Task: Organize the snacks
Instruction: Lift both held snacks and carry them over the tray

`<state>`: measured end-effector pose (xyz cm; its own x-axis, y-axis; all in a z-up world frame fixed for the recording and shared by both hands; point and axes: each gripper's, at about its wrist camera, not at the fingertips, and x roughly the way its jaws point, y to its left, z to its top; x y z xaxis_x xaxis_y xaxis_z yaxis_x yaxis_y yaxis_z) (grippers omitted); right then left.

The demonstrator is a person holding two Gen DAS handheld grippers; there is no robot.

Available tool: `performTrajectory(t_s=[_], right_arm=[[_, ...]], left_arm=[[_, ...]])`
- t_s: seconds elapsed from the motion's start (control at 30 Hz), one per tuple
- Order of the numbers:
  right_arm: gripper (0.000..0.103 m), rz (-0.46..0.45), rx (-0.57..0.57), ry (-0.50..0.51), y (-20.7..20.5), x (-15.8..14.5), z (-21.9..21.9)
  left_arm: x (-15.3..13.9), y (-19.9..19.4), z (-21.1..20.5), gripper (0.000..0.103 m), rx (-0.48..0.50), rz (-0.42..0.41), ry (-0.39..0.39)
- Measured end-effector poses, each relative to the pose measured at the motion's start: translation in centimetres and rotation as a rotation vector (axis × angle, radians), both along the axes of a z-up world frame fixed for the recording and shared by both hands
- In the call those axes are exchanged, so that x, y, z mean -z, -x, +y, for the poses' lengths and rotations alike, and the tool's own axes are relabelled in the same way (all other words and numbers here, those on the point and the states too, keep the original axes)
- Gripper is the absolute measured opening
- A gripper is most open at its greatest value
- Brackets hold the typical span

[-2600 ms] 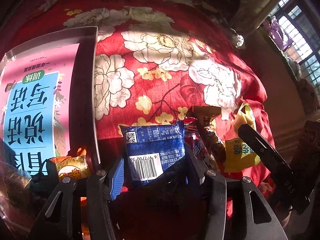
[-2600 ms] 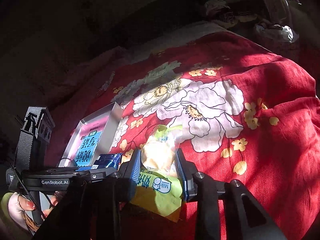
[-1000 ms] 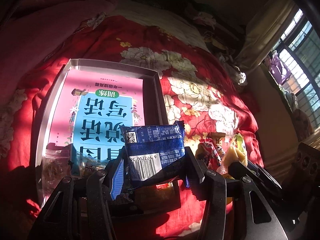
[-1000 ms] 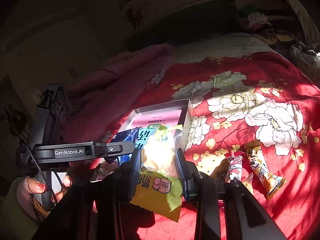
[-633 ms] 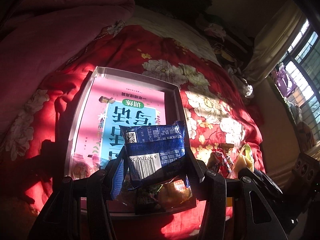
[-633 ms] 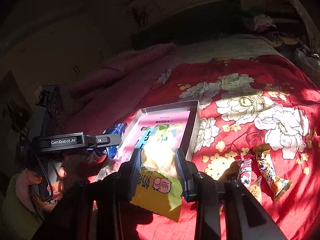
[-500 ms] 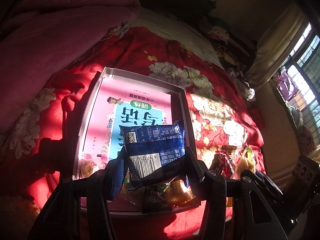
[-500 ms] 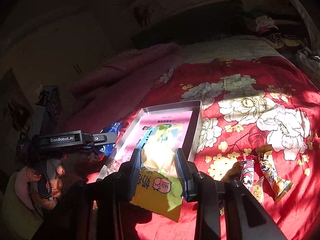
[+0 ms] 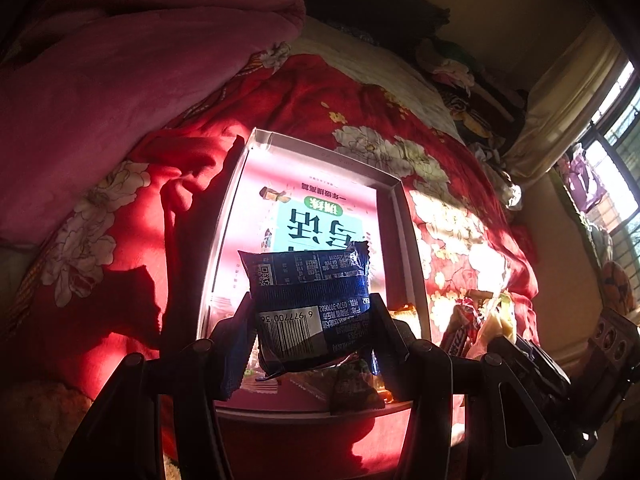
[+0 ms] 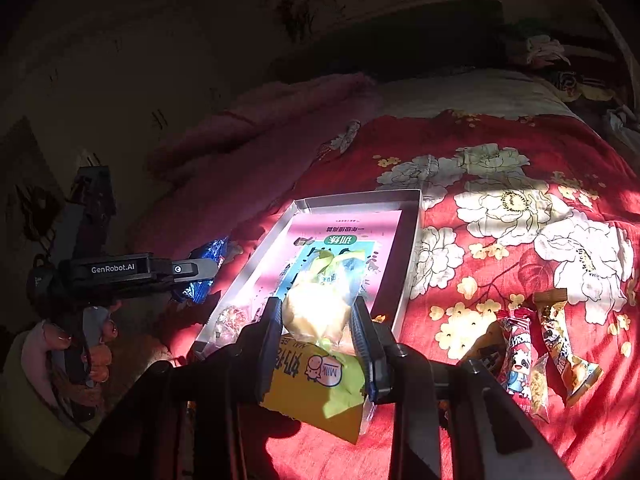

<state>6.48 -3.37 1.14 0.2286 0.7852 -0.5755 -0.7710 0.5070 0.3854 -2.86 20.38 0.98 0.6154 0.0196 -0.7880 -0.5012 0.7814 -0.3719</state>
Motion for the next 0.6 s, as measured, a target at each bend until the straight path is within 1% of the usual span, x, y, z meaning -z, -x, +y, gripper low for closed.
performTrajectory(t_s=[0.3, 0.5, 0.6], right_arm=[[0.034, 0.001, -0.026, 0.027, 0.6, 0.8, 1.3], [0.034, -0.001, -0.043, 0.045, 0.9, 1.4, 2.2], [0.034, -0.007, -0.044, 0.064, 1.1, 1.8, 2.5]], left_arm=[[2.0, 1.9, 1.0, 0.055, -0.008, 0.054, 0.004], [3.4, 2.5, 0.5, 0.055, 0.016, 0.092, -0.001], [3.8, 2.4, 0.2, 0.055, 0.035, 0.112, -0.016]])
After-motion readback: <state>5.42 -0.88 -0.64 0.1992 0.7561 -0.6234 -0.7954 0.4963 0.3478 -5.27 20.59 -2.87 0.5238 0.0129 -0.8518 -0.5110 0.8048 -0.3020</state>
